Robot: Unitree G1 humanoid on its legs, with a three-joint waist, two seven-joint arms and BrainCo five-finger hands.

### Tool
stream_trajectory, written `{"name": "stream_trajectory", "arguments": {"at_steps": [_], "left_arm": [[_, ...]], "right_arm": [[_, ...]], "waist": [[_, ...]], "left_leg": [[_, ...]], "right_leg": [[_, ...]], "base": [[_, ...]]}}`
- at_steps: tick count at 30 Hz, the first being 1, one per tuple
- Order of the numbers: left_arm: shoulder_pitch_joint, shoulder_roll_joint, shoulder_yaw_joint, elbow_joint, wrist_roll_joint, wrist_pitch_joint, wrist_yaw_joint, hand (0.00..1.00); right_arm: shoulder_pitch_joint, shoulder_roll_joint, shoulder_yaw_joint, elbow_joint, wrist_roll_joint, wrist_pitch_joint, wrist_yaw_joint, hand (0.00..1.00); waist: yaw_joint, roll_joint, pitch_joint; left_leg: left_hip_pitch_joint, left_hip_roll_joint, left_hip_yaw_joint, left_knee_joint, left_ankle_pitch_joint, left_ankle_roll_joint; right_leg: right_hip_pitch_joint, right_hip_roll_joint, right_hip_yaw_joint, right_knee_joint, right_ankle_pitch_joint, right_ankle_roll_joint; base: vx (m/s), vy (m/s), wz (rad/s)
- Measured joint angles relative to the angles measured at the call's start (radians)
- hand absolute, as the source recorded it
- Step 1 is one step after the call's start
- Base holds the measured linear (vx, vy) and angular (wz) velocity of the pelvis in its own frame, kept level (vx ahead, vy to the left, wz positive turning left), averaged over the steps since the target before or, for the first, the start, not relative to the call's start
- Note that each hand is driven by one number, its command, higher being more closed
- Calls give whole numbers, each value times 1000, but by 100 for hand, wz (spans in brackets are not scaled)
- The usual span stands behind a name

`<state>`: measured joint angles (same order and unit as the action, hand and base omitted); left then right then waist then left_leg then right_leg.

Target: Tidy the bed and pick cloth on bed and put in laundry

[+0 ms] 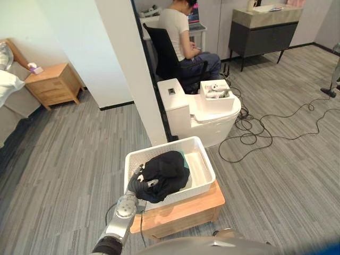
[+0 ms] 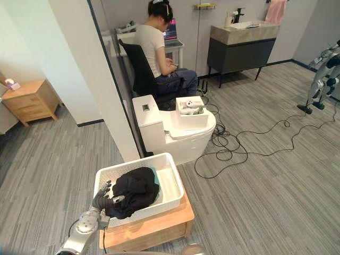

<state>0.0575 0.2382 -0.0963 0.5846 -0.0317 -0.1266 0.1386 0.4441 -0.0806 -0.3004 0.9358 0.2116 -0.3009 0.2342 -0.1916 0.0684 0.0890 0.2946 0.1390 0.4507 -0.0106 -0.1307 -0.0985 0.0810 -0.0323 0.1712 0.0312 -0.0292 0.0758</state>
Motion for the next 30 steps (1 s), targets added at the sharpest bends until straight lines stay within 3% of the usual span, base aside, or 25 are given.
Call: {"name": "stream_trajectory", "arguments": {"at_steps": [9,16,22,25,30], "left_arm": [[-4,86,109,-135,-149,-16,-11,0],[46,72,162,-235,-314,7,-74,0],[171,0,239,-253,-452,41,-91,0],[225,-44,282,-136,-449,56,-96,0],[286,-123,352,105,-445,61,-119,0]], "right_arm": [[2,2,3,24,0,0,11,0],[-5,-2,36,24,0,1,18,0],[-5,-10,78,23,1,4,-3,0],[-5,-15,88,21,-1,11,-4,0],[-8,-18,103,23,-16,12,-12,0]], "waist": [[43,-17,-15],[73,-27,-16],[101,-47,-20],[132,-62,-33],[143,-67,-35]], "left_leg": [[-24,-9,-52,-6,7,5],[-33,-13,-77,-4,8,6],[-49,-16,-109,-4,12,9],[-55,-16,-122,-5,13,10],[-50,-17,-128,-8,13,10]], "right_leg": [[7,-10,-49,-22,-1,1],[15,-15,-75,-30,-4,-1],[13,-25,-109,-32,-12,0],[16,-34,-124,-37,-14,2],[33,-38,-135,-51,-14,3]], "base": [[12,-20,15],[-2,-25,11],[-25,-32,16],[14,-20,15],[13,-11,7]]}}
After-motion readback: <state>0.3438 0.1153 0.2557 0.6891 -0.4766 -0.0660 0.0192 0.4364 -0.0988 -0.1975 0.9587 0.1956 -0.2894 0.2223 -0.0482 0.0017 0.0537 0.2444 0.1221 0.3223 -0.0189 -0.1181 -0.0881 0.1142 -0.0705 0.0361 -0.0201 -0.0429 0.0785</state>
